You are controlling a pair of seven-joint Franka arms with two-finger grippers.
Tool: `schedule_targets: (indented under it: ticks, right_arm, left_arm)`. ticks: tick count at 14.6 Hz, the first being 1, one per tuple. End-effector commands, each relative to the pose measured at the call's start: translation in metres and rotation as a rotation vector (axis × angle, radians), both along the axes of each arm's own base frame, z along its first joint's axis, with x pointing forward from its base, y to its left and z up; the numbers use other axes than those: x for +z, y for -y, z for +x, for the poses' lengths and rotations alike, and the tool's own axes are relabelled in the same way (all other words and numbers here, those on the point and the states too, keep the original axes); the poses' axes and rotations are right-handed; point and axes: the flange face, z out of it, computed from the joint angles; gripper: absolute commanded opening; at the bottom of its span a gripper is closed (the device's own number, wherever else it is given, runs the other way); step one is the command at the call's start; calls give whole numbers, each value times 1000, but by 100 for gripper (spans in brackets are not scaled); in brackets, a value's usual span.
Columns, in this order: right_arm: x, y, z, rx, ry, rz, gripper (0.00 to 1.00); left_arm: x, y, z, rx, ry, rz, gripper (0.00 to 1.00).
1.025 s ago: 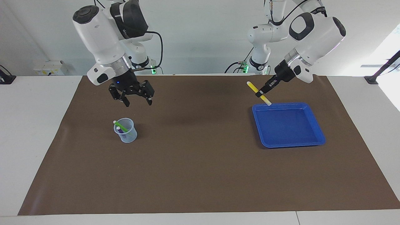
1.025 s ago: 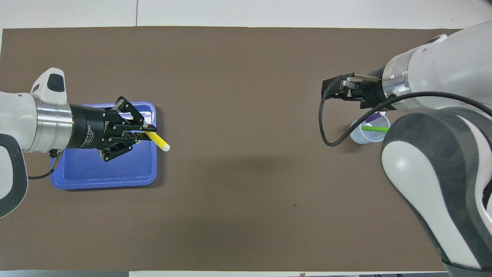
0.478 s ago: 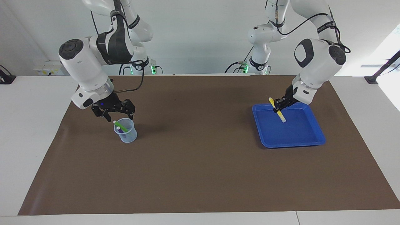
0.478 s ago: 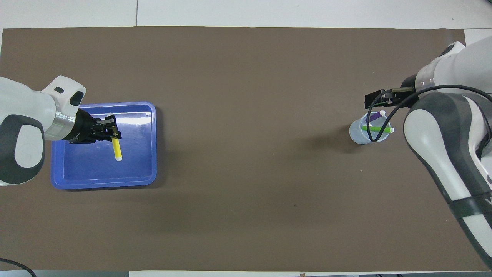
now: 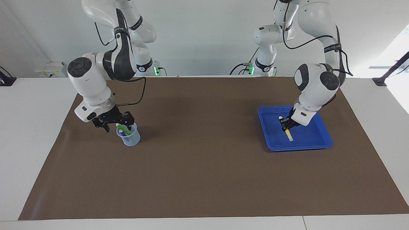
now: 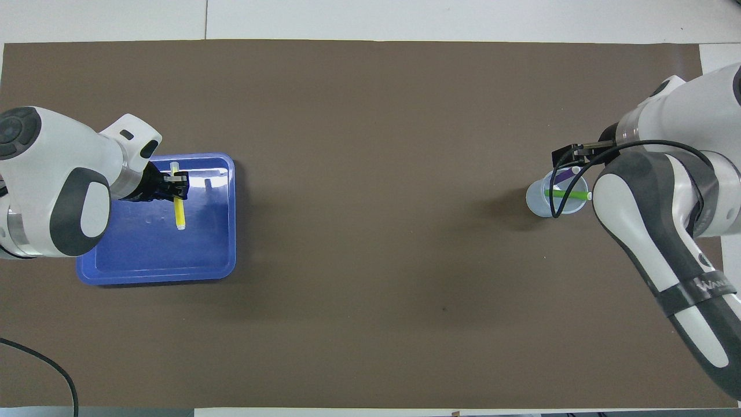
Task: Right arm passes pens to left for tray arrangement
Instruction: 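Lower the yellow pen into the tray while the right gripper returns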
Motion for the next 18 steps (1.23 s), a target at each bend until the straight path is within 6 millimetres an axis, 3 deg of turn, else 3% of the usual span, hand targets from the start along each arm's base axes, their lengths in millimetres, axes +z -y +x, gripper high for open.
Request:
schedule_targets:
  ticks: [1,3,6,8,13,16,18]
  right_arm:
    - [-7,4,-14,29,14,-19,95]
    - [-11,4,-17,27,22,-20,91]
    - [-14,2,-17,31,43,-19,62]
    - [-14,4,-17,28,43,-18,37]
    - [-15,4,-16,30,77,-17,0]
    - [-10,4,-14,30,80,-15,0]
    - [14,0,-14,24,115,-9,0]
  left_arm:
    - [-27,0,-8,-22,22,12,0]
    - [-37,0,-12,-20,17,11,0]
    - [-38,-3,-15,-18,-22,16,0]
    - [-32,-7,-15,-13,-22,18,0]
    - [-31,-6,-24,-20,-76,27,0]
    - [-32,-6,-35,-25,-95,35,0]
    - [-35,-6,-38,-23,-94,36,0]
